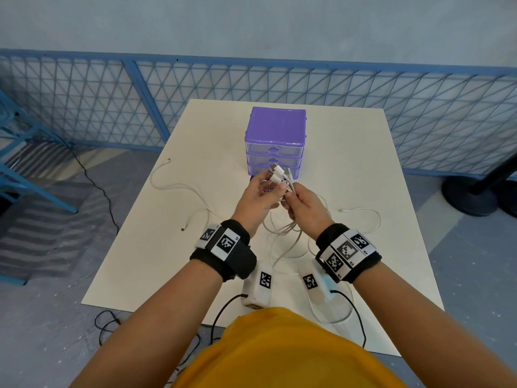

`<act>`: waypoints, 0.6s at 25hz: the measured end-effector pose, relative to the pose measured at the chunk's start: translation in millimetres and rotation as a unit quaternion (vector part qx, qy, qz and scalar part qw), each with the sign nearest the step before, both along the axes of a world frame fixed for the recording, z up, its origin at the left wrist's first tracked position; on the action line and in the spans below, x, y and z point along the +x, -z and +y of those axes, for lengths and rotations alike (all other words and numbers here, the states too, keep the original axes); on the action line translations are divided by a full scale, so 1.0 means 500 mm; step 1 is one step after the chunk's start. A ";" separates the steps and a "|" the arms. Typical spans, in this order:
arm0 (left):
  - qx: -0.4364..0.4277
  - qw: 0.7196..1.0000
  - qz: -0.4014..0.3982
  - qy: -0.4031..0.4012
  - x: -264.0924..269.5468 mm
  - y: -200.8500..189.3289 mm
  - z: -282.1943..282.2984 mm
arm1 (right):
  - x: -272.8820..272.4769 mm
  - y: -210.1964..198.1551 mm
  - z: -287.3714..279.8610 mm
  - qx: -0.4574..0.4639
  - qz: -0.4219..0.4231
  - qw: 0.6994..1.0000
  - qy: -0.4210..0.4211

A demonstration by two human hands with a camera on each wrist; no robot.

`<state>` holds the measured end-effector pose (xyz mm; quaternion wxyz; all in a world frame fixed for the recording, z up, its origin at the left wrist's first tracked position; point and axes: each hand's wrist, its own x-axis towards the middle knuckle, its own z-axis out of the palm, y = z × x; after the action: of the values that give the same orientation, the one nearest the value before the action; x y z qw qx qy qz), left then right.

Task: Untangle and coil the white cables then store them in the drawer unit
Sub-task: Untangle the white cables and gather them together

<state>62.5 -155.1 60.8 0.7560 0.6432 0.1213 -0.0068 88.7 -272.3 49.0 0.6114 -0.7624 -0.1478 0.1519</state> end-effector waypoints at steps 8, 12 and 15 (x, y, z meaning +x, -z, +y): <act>0.056 0.994 -0.048 -0.076 0.000 -0.005 -0.001 | -0.001 -0.017 0.007 0.037 0.057 0.998 0.005; 0.006 0.992 -0.073 -0.102 0.002 -0.003 -0.008 | 0.000 -0.017 0.005 0.044 0.070 0.997 -0.005; -0.041 0.999 -0.010 0.022 0.009 0.002 -0.010 | -0.008 -0.014 0.010 0.004 0.032 0.999 -0.025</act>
<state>66.9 -160.1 59.8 0.7827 0.6140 0.0994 -0.0221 84.9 -267.3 55.8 0.6151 -0.7505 -0.1479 0.1913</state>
